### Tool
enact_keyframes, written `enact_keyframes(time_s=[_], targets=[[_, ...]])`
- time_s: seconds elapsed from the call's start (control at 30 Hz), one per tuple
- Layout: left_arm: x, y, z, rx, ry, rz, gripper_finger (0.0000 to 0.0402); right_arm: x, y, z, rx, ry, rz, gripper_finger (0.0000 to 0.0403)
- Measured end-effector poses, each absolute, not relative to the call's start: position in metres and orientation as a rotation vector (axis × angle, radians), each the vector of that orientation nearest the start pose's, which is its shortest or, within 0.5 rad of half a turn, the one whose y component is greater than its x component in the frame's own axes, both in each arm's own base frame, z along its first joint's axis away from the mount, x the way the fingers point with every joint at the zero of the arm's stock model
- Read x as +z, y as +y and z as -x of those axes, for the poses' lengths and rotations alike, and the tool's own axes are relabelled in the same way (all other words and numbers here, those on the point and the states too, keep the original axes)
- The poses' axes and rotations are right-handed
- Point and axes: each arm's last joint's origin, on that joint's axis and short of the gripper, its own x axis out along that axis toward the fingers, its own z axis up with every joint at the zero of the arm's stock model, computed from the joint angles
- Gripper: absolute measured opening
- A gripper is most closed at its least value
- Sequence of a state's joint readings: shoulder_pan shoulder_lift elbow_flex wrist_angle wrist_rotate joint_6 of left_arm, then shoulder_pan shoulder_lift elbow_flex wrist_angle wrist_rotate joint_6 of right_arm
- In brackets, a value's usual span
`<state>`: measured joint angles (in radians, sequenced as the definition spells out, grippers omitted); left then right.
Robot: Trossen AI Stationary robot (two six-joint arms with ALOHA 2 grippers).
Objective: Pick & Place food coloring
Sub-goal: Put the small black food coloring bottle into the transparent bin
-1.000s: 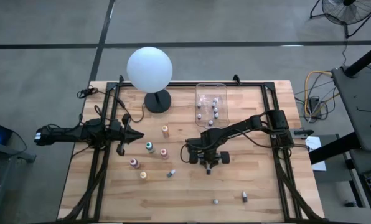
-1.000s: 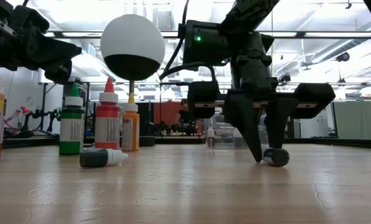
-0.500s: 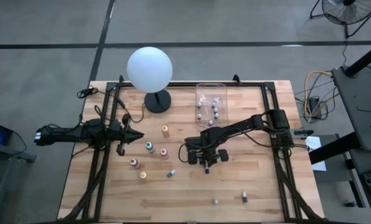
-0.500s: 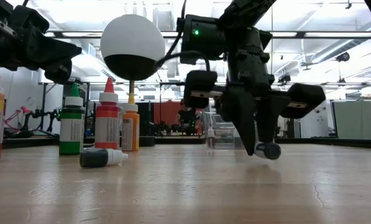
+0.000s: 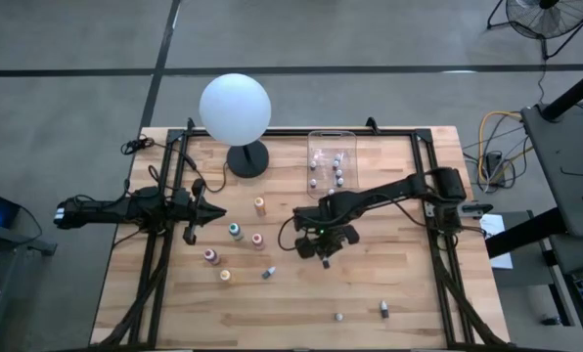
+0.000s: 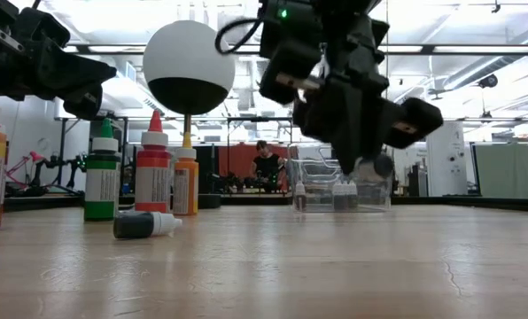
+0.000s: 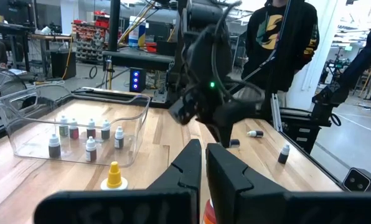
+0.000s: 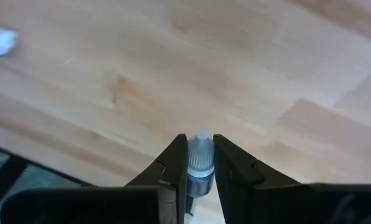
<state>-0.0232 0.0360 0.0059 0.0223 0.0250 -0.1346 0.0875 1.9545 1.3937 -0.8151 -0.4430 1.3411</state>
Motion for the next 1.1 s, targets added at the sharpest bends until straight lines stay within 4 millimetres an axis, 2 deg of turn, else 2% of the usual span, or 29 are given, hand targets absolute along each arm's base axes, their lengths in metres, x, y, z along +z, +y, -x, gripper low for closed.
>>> enact_keyframes(time_s=[0.23,0.4,0.77,1.1], targets=[[0.165,-0.003,-0.099,-0.048,0.011,0.135,0.0,0.207,0.035,-0.364,-0.417,1.377,-1.107,0.0046],[0.165,-0.003,-0.1,-0.048,0.012,0.135,0.0,0.231,0.028,-0.356,-0.352,1.297,-1.024,0.0046],[0.165,-0.003,-0.1,-0.047,0.012,0.135,0.0,0.286,0.007,-0.326,-0.161,1.14,-0.763,0.0045],[0.165,-0.003,-0.1,-0.048,0.012,0.135,0.0,0.313,-0.025,-0.307,-0.106,1.018,-0.57,0.0045]])
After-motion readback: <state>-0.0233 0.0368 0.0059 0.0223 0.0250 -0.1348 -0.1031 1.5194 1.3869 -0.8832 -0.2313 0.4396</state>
